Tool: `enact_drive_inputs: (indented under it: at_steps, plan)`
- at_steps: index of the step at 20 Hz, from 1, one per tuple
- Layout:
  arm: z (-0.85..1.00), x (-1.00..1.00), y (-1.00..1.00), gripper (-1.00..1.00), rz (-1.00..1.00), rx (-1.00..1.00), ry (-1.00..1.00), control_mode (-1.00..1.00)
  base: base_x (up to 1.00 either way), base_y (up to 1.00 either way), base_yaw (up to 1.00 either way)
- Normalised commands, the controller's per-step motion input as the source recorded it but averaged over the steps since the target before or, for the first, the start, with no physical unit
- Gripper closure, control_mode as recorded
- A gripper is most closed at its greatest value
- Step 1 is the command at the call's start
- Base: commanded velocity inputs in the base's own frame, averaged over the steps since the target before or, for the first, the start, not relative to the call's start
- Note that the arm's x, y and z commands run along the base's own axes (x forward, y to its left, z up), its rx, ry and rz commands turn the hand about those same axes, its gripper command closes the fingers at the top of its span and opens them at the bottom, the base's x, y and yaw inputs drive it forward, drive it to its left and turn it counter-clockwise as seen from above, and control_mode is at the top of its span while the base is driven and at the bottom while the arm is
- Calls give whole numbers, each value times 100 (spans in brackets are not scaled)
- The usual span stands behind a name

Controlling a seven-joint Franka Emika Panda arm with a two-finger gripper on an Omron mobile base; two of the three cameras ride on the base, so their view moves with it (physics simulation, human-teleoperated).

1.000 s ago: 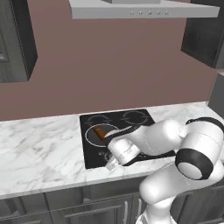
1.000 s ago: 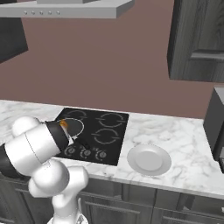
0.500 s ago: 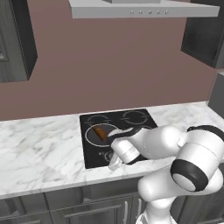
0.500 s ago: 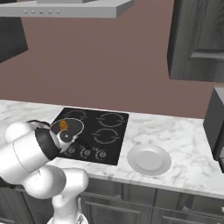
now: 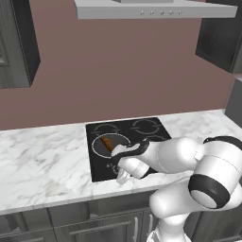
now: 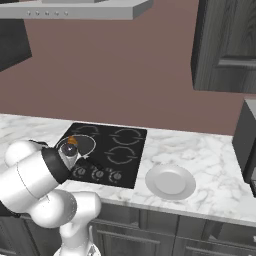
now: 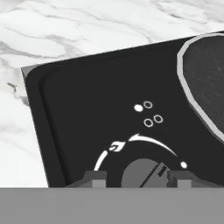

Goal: Pick the croissant and place it on the pan. Then turn on the stove to warm the croissant.

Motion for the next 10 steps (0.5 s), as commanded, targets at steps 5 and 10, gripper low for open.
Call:
enact_drive_inputs:
  at_steps: [5, 10]
  plan:
    - [9, -52, 18, 100, 70, 0, 0, -100, 0, 0, 0]
    - [12, -58, 55, 100, 68, 4, 4, -100, 0, 0, 0]
